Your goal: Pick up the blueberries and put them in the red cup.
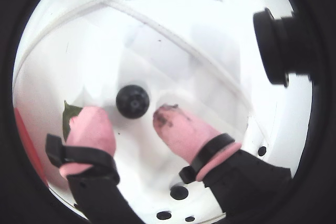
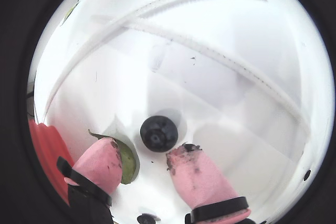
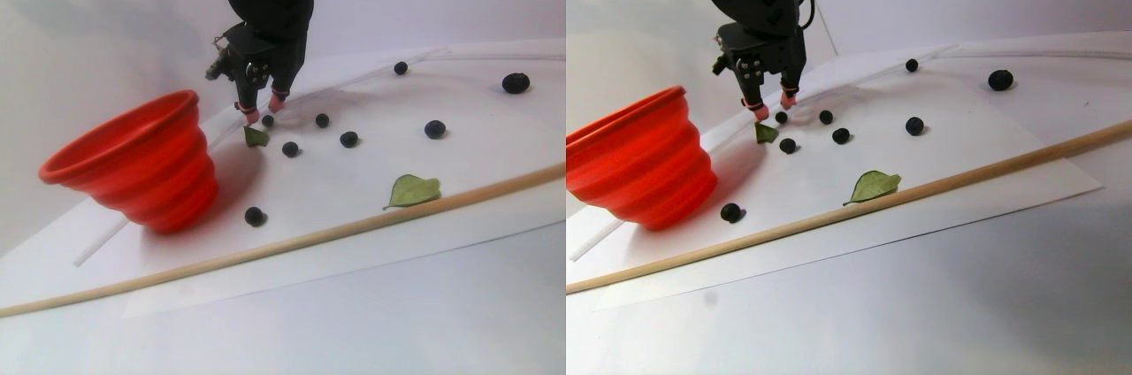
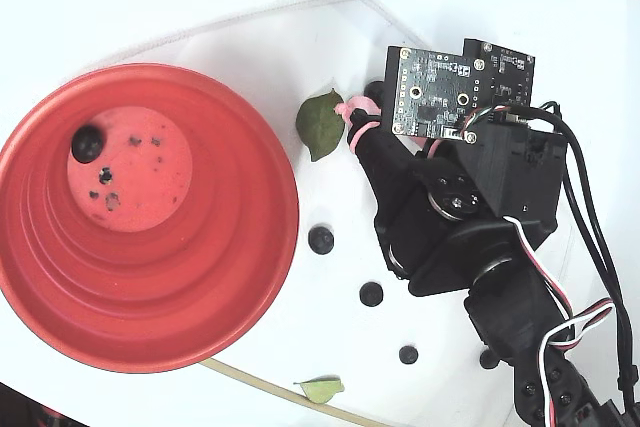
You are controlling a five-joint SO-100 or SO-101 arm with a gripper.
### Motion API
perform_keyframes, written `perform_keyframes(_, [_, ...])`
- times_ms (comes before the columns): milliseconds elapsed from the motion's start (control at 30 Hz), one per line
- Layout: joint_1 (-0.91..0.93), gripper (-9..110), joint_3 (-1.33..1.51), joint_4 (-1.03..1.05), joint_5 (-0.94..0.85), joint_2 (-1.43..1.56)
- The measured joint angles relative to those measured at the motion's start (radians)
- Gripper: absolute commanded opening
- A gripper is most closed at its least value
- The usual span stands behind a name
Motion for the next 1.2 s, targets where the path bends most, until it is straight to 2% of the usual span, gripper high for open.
perform_keyframes(1200, [0.009, 15, -0.080, -0.106, 0.029, -0.132])
